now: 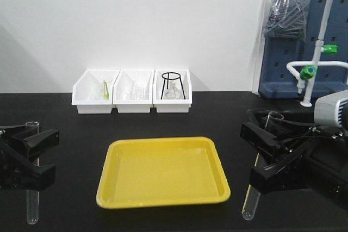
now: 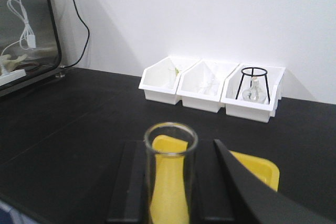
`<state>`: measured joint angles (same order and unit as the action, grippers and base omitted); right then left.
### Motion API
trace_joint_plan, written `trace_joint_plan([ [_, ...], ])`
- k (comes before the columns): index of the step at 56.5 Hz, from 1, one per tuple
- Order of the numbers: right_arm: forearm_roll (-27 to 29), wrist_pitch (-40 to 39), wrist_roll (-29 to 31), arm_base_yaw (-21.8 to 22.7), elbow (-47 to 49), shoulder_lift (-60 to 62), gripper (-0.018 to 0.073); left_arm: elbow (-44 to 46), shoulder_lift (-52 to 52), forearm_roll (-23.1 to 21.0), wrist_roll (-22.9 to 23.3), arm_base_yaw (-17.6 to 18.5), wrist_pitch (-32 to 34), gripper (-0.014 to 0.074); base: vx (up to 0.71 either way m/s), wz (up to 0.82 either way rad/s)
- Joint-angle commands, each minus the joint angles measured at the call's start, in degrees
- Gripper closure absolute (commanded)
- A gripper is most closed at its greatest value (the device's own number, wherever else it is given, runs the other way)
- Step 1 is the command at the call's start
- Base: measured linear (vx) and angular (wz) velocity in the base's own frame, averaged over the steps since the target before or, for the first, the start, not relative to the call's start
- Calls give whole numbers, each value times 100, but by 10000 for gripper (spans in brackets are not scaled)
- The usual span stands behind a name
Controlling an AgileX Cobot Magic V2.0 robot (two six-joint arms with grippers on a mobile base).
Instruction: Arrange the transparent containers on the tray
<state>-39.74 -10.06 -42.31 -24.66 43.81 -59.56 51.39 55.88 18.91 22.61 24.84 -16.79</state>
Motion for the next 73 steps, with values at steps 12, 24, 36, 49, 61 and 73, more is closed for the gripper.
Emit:
trace_joint_plan([
  [12, 6, -384, 31, 3, 188, 108, 572, 196, -75, 4, 27, 35, 426, 600, 40, 4],
  [24, 6, -373, 31, 3, 188, 108, 572, 196, -75, 4, 27, 35, 426, 600, 37, 4],
  [36, 6, -367, 31, 3, 188, 108, 572, 196, -75, 4, 27, 35, 426, 600, 32, 1],
  [49, 6, -361, 31, 3, 188, 108, 572, 196, -65, 4, 27, 35, 427, 600, 21, -2],
  [61, 6, -361, 31, 3, 188, 108, 572, 196, -65, 4, 27, 35, 427, 600, 5, -1],
  [73, 6, -361, 31, 3, 188, 108, 572, 196, -65, 4, 27, 35, 427, 600, 0, 0],
])
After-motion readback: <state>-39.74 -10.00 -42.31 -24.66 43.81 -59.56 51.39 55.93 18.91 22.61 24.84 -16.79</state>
